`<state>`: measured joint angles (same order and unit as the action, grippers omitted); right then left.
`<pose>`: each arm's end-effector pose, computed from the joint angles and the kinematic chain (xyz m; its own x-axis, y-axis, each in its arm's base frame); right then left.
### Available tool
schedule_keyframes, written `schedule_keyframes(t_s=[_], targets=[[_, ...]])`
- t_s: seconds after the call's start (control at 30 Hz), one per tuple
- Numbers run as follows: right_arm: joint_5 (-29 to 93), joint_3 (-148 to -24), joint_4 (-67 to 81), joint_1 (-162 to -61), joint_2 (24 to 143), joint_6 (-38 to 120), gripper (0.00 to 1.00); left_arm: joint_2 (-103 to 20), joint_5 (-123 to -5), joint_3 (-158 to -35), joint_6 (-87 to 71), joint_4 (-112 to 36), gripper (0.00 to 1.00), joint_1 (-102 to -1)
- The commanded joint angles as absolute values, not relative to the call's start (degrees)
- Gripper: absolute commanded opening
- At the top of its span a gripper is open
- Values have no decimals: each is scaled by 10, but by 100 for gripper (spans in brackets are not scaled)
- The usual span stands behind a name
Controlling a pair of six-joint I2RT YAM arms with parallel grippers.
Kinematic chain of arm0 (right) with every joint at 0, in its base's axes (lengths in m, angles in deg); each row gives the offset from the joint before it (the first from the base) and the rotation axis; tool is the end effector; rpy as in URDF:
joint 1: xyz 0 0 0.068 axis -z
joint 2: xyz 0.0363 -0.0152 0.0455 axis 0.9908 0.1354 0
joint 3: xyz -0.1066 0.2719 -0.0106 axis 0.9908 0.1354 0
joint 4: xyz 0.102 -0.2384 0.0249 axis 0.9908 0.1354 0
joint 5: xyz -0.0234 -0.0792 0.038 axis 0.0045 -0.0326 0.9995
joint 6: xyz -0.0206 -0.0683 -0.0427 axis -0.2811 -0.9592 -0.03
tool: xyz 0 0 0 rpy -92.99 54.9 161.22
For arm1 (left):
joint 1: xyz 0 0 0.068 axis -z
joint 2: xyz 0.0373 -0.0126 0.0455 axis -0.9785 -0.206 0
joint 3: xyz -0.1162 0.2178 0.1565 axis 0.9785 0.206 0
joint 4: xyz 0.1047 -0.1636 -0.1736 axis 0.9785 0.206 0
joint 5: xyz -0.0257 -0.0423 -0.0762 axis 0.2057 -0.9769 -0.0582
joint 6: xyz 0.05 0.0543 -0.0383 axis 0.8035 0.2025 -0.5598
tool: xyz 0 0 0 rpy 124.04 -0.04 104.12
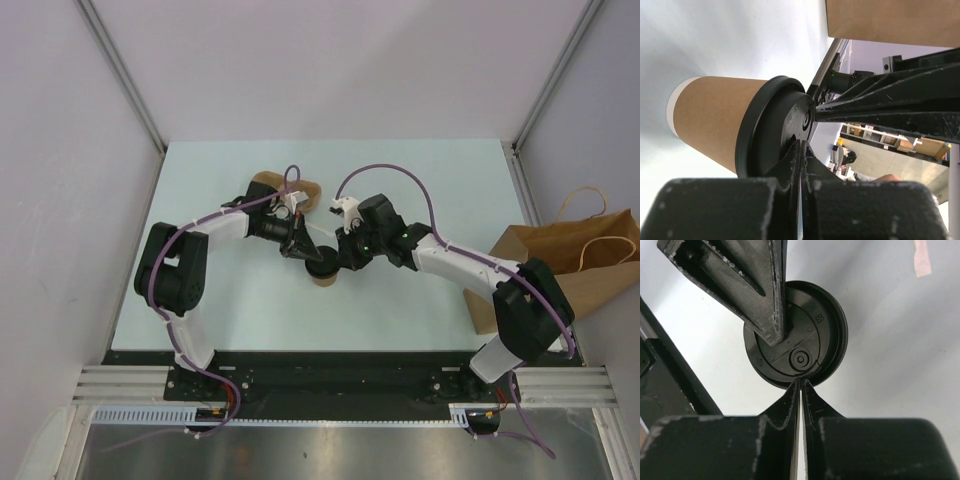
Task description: Pack the takeout coffee
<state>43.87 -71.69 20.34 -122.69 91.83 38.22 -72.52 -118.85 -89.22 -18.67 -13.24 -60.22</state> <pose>0.2632 0.2568 0.2388 -0.5663 -0.3984 -0.7215 -0.7639 0.5824 0.2780 0.3320 -0.1752 0.1769 -0.9852 0.1340 -0.1066 0.1515 0.3920 -0.9074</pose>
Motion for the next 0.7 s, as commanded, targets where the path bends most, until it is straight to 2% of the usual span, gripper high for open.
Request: schedule_keyframes(t_s=[0.0,0.17,0.53,0.67], targets=[[401,-711,185,-1242,971,361,5,-749,-1052,-870,-141,-130,0,-592],[395,-704,192,-1244,979,351,5,-747,-1051,-873,-133,-122,0,-593],[461,-739,187,-1215,844,350,7,-754,-1049,-882,-138,-123,0,-591],[456,-740,185,-1215,835,354,8,-755,-1048,-881,-138,-123,0,-590]])
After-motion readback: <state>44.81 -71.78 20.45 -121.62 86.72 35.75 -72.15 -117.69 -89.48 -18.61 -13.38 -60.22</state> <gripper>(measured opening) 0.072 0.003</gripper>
